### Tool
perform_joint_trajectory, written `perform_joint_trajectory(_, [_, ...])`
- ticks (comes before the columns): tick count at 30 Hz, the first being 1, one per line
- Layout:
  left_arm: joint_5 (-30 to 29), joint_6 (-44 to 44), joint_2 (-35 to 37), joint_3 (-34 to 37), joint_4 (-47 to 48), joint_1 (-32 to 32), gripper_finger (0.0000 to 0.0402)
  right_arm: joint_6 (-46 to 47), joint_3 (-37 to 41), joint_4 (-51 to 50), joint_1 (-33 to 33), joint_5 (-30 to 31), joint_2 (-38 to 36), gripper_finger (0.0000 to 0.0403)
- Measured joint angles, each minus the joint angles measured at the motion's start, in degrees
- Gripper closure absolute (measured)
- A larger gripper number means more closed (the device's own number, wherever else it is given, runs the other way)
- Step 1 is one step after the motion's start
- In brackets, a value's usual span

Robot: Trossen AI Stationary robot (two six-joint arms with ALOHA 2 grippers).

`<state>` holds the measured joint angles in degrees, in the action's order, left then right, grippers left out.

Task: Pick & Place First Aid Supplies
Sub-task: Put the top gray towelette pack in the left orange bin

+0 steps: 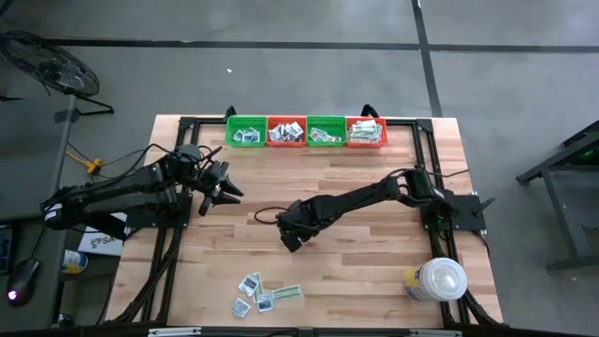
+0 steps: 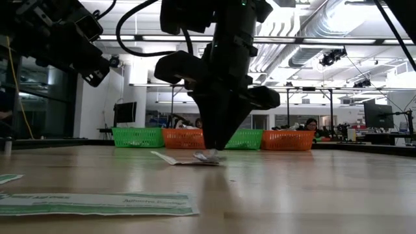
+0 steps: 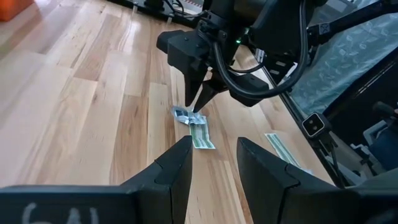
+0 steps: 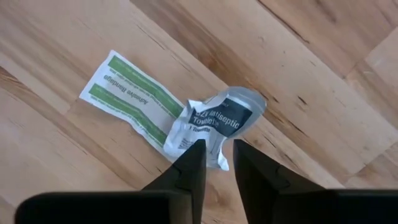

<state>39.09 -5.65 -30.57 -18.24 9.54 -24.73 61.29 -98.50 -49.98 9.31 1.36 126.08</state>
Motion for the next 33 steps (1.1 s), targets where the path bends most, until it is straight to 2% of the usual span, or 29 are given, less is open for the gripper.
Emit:
perform_joint_trajectory(16, [-0.15,0.44,0.02,0.04,0.02,-0.02,0.0277,0.91,-0.2,2.41,-2.22,-1.8,2.71,0.0317])
perform_joint_trajectory(20, [-0.15,0.44,0.02,0.04,0.09,-0.02,0.0277,0.94,-0.2,2.11,-2.22,-2.06,2.76,0.0337])
perform_joint_trajectory(25, [-0.15,0.45,0.0,0.04,0.11,-0.02,0.0277,0.22,-0.17,1.86,-2.59,-2.71,2.82,0.0394])
perform_joint_trajectory(33, [-0.13,0.87,0.0,0.04,0.24,-0.02,0.0277,-0.51,-0.22,1.88,-2.61,-3.32,3.72,0.04])
